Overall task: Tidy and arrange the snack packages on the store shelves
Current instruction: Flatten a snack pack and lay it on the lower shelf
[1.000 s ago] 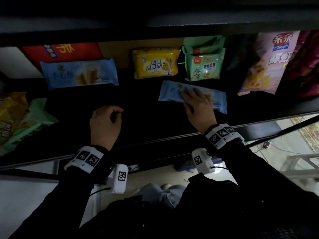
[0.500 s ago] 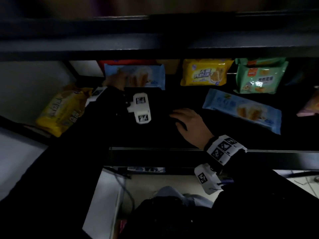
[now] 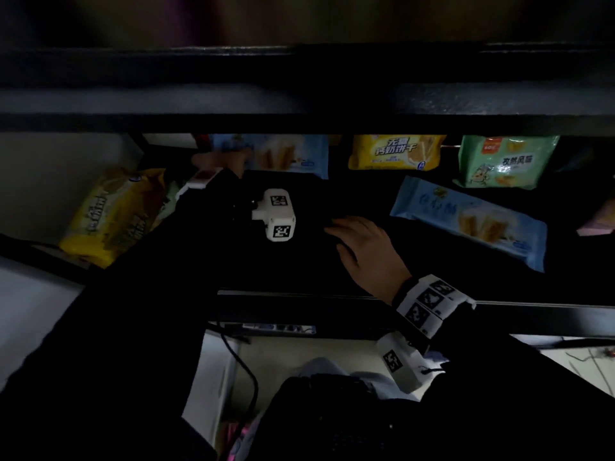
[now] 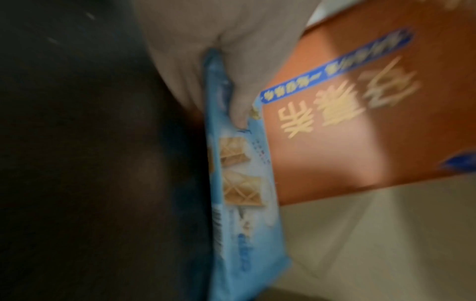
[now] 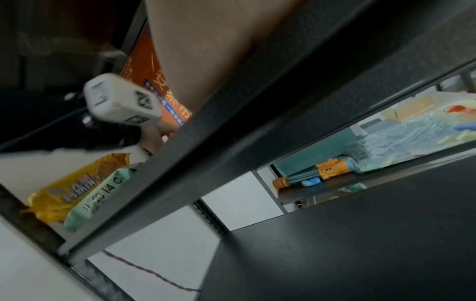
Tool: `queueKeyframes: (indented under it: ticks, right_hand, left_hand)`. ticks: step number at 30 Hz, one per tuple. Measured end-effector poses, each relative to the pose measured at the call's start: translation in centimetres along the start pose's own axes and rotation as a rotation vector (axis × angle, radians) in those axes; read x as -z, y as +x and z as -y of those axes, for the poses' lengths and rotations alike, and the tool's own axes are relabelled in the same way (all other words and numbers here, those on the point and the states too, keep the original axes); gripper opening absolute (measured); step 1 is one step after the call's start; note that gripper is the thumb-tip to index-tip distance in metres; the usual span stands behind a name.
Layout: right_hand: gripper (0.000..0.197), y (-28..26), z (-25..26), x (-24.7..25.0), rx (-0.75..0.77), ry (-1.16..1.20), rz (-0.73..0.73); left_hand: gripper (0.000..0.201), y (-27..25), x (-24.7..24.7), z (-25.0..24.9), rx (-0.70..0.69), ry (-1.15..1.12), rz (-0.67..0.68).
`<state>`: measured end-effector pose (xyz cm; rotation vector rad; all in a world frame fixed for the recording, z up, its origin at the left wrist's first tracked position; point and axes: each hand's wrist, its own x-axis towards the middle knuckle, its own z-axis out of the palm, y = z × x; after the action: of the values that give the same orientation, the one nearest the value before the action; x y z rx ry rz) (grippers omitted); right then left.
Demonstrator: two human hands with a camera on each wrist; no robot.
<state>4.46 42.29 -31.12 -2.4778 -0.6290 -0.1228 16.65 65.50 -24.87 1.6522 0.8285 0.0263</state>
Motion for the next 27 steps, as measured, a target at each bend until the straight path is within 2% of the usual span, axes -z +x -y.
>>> queueKeyframes:
  ticks: [3, 5, 7, 9, 10, 13, 14, 16, 18, 20, 22, 24, 25, 27]
  right_hand:
    - [0.031, 0.2, 0.0, 0.2, -0.03, 0.104, -0.007]
    - [0.04, 1.1, 0.1, 1.0, -0.22, 0.374, -0.018]
    - [0.051, 2.9, 0.4, 2.2, -0.427, 0.769, -0.02]
    - [0.041, 4.7, 0.0, 3.2, -0.46, 1.073, 0.009]
    - [0.034, 5.5, -0.1, 3.4, -0.45, 1.138, 0.042]
    - [0.038, 6.5, -0.7, 3.4, -0.474, 1.144, 0.081]
    - [0.038, 6.6, -1.0, 3.2, -0.489, 1.16, 0.093]
    - [0.03, 6.3, -1.3, 3.2, -0.504, 1.228, 0.143]
    - [0.021, 5.9, -1.4, 3.5, -0.557, 1.254, 0.193]
    - [0.019, 5.6, -0.9, 4.3, -0.526, 0.992, 0.222]
    - [0.03, 5.8, 0.1, 5.1, -0.373, 0.566, 0.276]
    - [0.036, 6.5, 1.9, 5.9, -0.257, 0.441, 0.296]
    - [0.028, 6.9, 3.1, 6.1, -0.216, 0.527, 0.289]
    - [0.006, 8.0, 5.6, 6.3, -0.171, 0.893, 0.275]
  left_hand:
    - [0.068, -1.9, 0.5, 0.8, -0.116, -0.31, -0.131]
    - [0.063, -3.6, 1.4, 1.6, -0.211, -0.393, -0.18]
    - [0.067, -4.6, 2.3, 2.8, -0.245, -0.45, -0.112]
    - [0.072, -6.0, 2.6, 3.9, -0.219, -0.474, 0.016]
    - [0.07, -6.5, 2.6, 4.2, -0.185, -0.506, 0.086]
    - [0.046, -7.8, 3.0, 4.3, -0.101, -0.662, 0.312]
    - [0.045, -7.9, 3.4, 4.2, -0.06, -0.727, 0.361]
    - [0.05, -7.9, 4.2, 3.8, -0.011, -0.824, 0.391]
    - [0.048, -8.0, 4.5, 3.5, -0.048, -0.81, 0.368]
    - [0.038, -8.3, 4.5, 3.3, -0.132, -0.717, 0.291]
    - [0.031, -8.8, 4.4, 3.0, -0.227, -0.614, 0.189]
    - [0.028, -9.3, 3.9, 2.7, -0.3, -0.536, 0.126]
    - [0.024, -9.8, 3.5, 2.4, -0.321, -0.538, 0.127]
    - [0.029, -10.5, 2.5, 2.2, -0.377, -0.514, 0.152]
